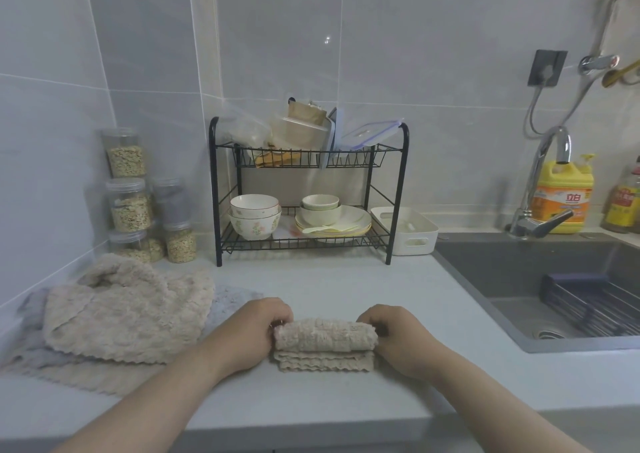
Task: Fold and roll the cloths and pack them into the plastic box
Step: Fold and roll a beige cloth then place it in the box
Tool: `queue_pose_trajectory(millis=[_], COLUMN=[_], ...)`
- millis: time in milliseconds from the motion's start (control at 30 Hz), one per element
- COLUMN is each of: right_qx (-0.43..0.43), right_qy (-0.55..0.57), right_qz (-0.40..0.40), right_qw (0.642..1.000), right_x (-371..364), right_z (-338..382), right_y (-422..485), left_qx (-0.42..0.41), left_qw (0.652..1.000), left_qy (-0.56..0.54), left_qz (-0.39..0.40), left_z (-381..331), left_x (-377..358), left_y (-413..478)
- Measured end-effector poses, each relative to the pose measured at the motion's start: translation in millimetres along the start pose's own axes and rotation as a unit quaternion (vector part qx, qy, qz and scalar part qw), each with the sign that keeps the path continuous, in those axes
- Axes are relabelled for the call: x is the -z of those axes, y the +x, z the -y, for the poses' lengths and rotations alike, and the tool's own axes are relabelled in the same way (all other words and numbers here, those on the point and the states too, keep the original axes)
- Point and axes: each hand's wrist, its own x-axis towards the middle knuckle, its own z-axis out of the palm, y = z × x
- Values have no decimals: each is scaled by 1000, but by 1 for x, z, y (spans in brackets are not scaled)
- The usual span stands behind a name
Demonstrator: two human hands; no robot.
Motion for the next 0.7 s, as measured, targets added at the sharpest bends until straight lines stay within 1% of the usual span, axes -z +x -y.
queue_pose_trajectory(millis=[67,133,167,233,267,300,367,467,533,567,633,667,700], right_qx=[-8,-31,-41,-66,-82,-88,-95,-117,-127,-131,-130,-123,-114], right_qy=[9,60,88,127,120,97,52,-8,-25,1,124,196,258], right_qz=[15,33,30,20,11,1,2,43,52,45,20,9,-3], right_qw=[1000,997,995,990,989,991,994,992,990,990,984,973,959], right_x=[2,5,7,7,6,5,1,0,2,2,2,1,2], right_z=[-1,3,6,11,13,15,17,19,23,26,28,28,29], right_y=[-1,-3,-4,-6,-8,-10,-11,-10,-11,-13,-17,-19,-21], left_qx=[47,99,114,121,115,113,129,150,151,153,150,147,147], left_qw=[997,985,980,984,987,988,986,985,986,985,975,960,935], left_qy=[-52,-142,-160,-132,-112,-102,-100,-50,-43,-63,-163,-237,-319], left_qz=[19,23,17,7,-1,-6,15,62,61,50,12,-16,-45], left_z=[-1,-4,-5,-7,-8,-10,-10,-13,-18,-20,-23,-27,-30], left_x=[3,4,5,2,0,-2,-3,-3,-3,-3,-5,-4,-3], left_y=[-2,-3,-4,-8,-9,-10,-12,-12,-14,-15,-19,-21,-23])
